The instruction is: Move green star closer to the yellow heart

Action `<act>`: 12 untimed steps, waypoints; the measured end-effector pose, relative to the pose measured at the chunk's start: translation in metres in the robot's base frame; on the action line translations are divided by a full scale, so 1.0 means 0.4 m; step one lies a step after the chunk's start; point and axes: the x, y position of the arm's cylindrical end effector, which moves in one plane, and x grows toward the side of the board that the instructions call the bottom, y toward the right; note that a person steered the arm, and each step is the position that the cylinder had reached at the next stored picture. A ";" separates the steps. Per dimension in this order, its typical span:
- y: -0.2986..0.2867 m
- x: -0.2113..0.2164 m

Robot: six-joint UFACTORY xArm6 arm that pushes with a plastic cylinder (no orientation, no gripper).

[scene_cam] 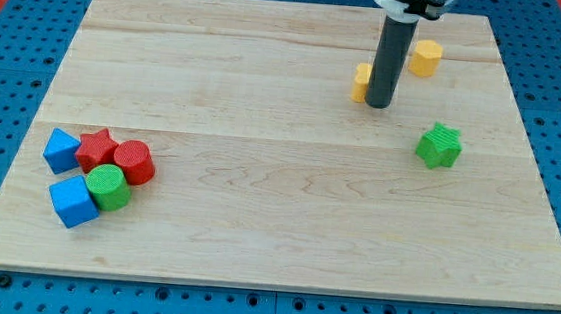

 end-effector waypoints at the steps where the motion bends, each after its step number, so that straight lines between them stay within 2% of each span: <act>1: -0.163 0.021; 2: -0.152 -0.018; 4: 0.102 -0.063; 5: 0.105 -0.040; 7: 0.276 0.170; 8: 0.307 0.284; 9: 0.227 0.328; 11: 0.330 0.205; 12: 0.292 0.224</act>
